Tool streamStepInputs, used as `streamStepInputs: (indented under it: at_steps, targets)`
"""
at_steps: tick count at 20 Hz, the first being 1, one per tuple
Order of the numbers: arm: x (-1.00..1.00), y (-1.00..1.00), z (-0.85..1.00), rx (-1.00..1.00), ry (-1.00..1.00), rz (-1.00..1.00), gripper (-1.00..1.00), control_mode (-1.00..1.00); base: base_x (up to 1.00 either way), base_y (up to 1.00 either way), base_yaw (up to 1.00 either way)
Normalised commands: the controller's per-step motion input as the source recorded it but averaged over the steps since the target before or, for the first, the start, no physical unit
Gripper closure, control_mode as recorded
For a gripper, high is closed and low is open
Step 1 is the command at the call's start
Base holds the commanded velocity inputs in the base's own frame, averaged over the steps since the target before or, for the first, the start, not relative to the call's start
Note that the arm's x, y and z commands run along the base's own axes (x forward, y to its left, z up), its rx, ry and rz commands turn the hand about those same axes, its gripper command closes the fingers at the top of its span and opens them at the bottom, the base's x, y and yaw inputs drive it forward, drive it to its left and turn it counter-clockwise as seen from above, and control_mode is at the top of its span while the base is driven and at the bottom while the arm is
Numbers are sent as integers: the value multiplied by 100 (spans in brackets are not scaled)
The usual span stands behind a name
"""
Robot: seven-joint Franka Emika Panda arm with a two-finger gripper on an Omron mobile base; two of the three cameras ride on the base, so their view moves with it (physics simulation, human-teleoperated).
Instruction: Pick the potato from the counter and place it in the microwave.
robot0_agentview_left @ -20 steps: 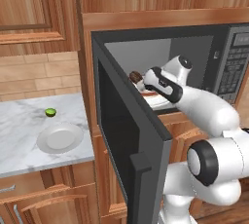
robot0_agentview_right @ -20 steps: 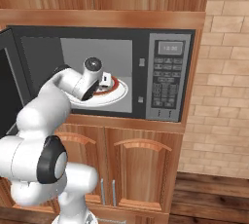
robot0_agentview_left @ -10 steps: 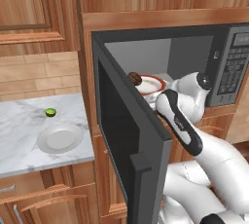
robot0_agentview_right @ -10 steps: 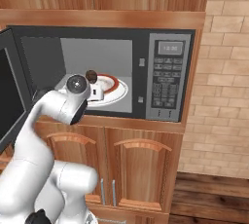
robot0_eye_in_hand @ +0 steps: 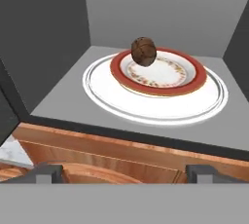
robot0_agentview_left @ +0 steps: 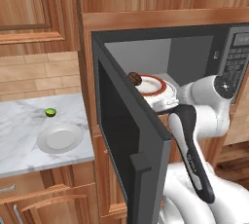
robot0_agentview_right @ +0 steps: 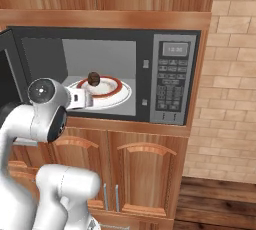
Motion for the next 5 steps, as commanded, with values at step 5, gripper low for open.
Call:
streamStepInputs:
  at_steps: [5]
  targets:
    - [-100, -12, 45, -4, 5, -3, -100, -100, 0, 0, 0]
